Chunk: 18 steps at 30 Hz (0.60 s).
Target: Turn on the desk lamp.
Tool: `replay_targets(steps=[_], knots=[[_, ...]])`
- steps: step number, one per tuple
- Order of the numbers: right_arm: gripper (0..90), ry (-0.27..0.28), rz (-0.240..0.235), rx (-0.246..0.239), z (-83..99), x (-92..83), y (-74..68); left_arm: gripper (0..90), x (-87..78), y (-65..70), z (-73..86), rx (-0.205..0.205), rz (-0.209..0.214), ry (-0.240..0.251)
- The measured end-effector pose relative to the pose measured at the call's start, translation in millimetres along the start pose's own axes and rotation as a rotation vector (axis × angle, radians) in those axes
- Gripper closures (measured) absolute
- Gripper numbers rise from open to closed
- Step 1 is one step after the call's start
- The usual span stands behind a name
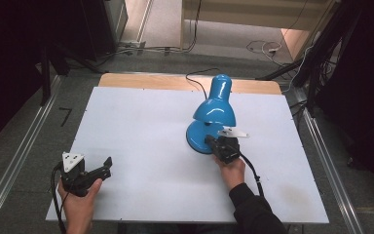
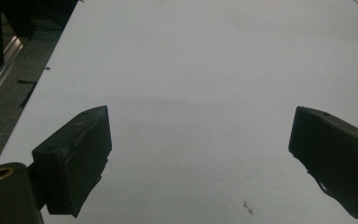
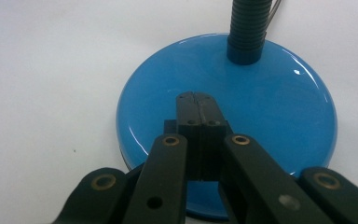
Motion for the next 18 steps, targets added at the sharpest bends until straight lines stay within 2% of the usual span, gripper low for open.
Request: replay_targets(steps=[18], knots=[[88.0,0.021,0.039,-0.034,3.8,0.6,-5.0,6.5,-0.3,0.1,0.2,0.002,0.000,-0.002]])
Point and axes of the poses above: each handheld gripper's, and its own axes: x roughly forward along the jaws, z roughly out of its underside, y roughly to its right, the point moved 1 cm from there along x, roughly forward along the jaws, and after that the axes turned 13 degrees about x, right-handed, at the moved point
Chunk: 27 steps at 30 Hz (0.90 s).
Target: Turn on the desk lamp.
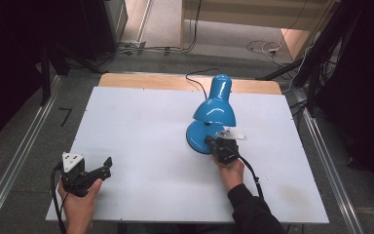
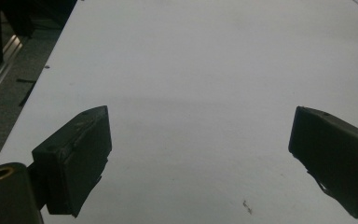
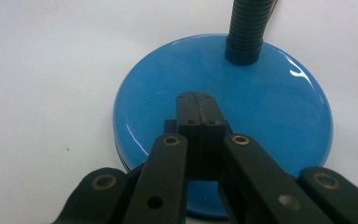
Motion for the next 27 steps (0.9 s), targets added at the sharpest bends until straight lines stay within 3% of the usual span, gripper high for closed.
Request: replay_targets(steps=[8,10,13,27], knots=[[88.1,0.010,-0.007,-0.008,3.5,-0.3,-1.9,6.5,-0.5,0.4,-0.2,0.002,-0.002,0.000],[88.1,0.019,0.013,-0.053,7.5,-1.9,-8.4,6.4,-0.5,0.5,-0.3,0.002,-0.003,0.000],[88.1,0.018,0.000,-0.035,7.0,-1.4,-6.7,6.5,-1.0,0.7,-0.4,0.002,-0.003,0.002],[88.1,0.003,-0.003,-0.037,4.4,-2.4,-2.3,6.5,-0.9,-0.2,-0.2,-0.001,-0.002,0.003]])
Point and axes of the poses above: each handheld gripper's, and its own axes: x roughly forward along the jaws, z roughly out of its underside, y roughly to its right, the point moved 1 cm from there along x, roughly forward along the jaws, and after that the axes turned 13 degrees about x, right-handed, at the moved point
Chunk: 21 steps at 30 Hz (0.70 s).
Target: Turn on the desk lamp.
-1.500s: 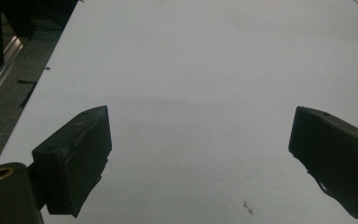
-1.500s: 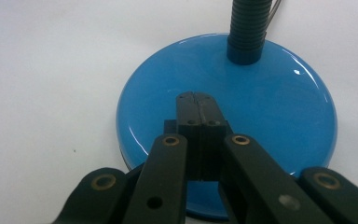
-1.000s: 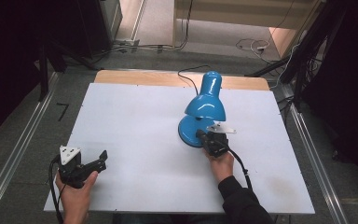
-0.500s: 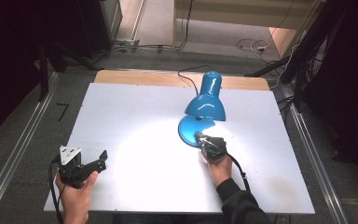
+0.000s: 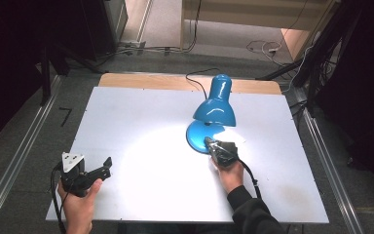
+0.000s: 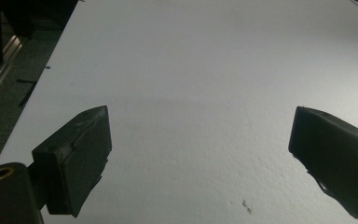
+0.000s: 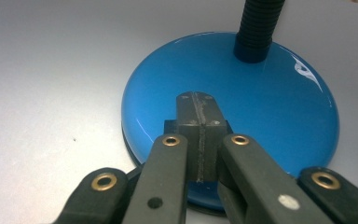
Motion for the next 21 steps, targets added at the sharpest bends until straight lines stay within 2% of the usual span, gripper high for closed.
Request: replay_targets(steps=[10,18,20,21], knots=[[88.0,-0.023,-0.016,0.009,-1.8,-3.3,2.5,6.5,0.3,0.2,-0.3,0.001,0.001,0.000],[87.7,-0.015,-0.032,0.014,-4.9,-8.8,2.4,6.5,-0.1,-0.3,-0.3,-0.002,-0.001,0.003],[80.2,-0.013,-0.042,0.024,-6.9,-10.6,4.2,6.5,-0.2,-0.1,-0.4,-0.002,-0.002,0.003],[79.2,-0.018,-0.043,0.028,-7.6,-11.2,5.0,6.5,-0.2,0.1,-0.4,-0.004,-0.001,0.006]])
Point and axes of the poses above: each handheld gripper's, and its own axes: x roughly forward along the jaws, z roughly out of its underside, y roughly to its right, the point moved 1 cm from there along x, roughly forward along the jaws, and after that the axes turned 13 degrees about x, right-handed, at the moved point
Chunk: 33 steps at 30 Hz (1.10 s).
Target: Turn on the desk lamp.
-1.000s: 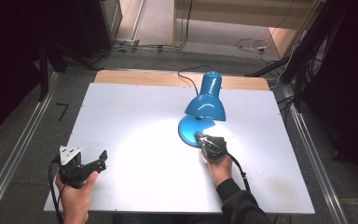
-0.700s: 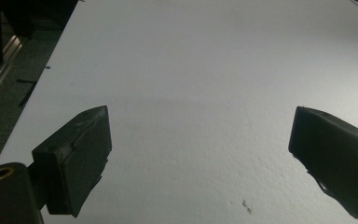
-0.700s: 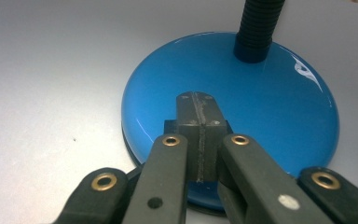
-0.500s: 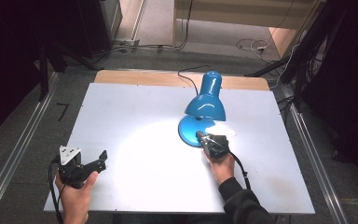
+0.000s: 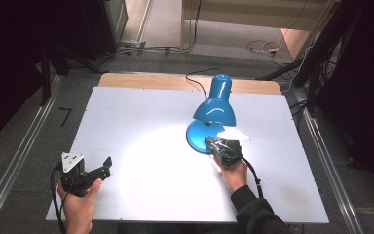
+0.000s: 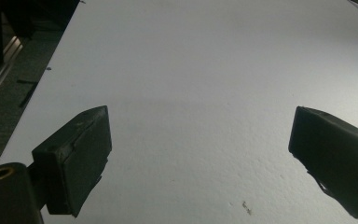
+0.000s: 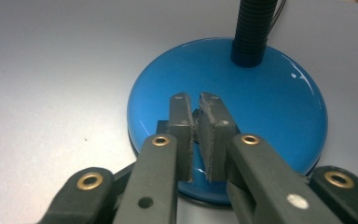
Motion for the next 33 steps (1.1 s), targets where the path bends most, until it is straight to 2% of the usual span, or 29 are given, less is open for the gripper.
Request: replay_targets(steps=[1,2,3,5,6,7,8,9,10,12,13,14,18,24,33], knots=[[79.2,0.000,0.000,0.000,0.0,0.0,0.0,6.5,0.0,0.1,0.0,0.000,0.000,0.001],[74.4,0.002,0.000,0.004,-1.1,-1.5,1.4,6.5,0.0,0.1,0.1,0.000,0.000,0.000],[74.4,0.002,0.000,0.004,-1.1,-1.5,1.4,6.5,0.0,0.1,0.1,0.000,0.000,0.000],[65.2,-0.004,-0.010,0.010,-3.0,-3.8,3.2,6.5,0.0,0.0,0.1,0.000,-0.001,0.001],[65.2,-0.004,-0.010,0.010,-3.0,-3.8,3.2,6.5,0.0,0.0,0.0,0.000,-0.001,0.000],[52.7,-0.007,-0.017,0.002,-3.9,-5.2,3.2,6.5,0.0,0.1,0.0,0.000,-0.001,0.000],[46.8,-0.019,-0.019,-0.008,-4.2,-5.4,3.2,6.4,0.1,0.2,-0.1,0.001,-0.001,0.000],[42.2,-0.029,-0.021,-0.020,-4.2,-5.4,3.0,6.5,0.2,0.2,-0.1,0.002,0.001,-0.001],[42.2,-0.029,-0.021,-0.020,-4.2,-5.4,3.0,6.5,0.3,0.4,-0.1,0.003,0.001,-0.002],[32.3,-0.042,-0.012,-0.034,-3.7,-5.8,3.6,7.1,0.2,0.7,-0.1,0.004,0.002,-0.003],[32.3,-0.042,-0.012,-0.034,-3.7,-5.8,3.6,7.1,0.1,0.8,-0.2,0.004,0.002,-0.002],[27.9,-0.044,-0.010,-0.028,-3.9,-6.6,4.1,7.0,0.1,0.8,-0.2,0.005,0.001,-0.002],[23.1,-0.035,-0.003,-0.029,-5.1,-8.8,4.3,7.1,-0.2,0.4,0.0,0.002,-0.003,0.000],[19.6,-0.052,0.001,-0.034,-5.3,-12.1,6.1,7.0,-0.4,0.1,-0.1,0.002,-0.003,0.002],[18.7,-0.053,0.010,-0.034,-7.6,-19.6,12.3,7.0,-0.4,0.3,-0.1,0.002,-0.006,0.001]])
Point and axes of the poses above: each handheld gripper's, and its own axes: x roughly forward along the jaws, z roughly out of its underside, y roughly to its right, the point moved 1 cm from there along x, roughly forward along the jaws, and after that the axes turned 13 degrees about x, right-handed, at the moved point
